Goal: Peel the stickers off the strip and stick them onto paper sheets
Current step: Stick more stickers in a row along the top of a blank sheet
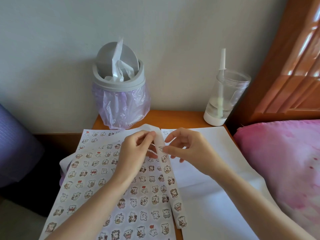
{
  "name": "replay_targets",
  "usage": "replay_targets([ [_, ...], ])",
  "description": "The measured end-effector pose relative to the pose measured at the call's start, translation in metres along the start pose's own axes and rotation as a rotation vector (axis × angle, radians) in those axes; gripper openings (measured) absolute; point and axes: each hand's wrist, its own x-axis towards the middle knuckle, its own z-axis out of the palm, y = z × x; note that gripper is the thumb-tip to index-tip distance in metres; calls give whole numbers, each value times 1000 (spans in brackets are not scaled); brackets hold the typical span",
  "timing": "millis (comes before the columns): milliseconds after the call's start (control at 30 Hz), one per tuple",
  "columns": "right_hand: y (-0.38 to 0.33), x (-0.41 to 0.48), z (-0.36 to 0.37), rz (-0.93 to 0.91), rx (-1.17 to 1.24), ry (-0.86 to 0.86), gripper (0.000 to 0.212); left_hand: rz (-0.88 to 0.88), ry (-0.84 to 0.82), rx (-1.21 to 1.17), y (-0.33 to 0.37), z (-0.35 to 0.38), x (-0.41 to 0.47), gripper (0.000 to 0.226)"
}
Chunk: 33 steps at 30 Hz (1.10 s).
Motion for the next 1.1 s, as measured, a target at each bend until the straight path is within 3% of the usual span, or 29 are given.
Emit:
replay_targets([
  [300,5,-1,5,-34,4,51,4,-46,-99,-72,3,1,-2,39],
  [500,7,-1,8,-91,-6,112,9,-1,-147,-16,0,1,-1,24],
  [1100,17,0,13,-271,-277,257,6,6,-144,68,-6,1,1,21],
])
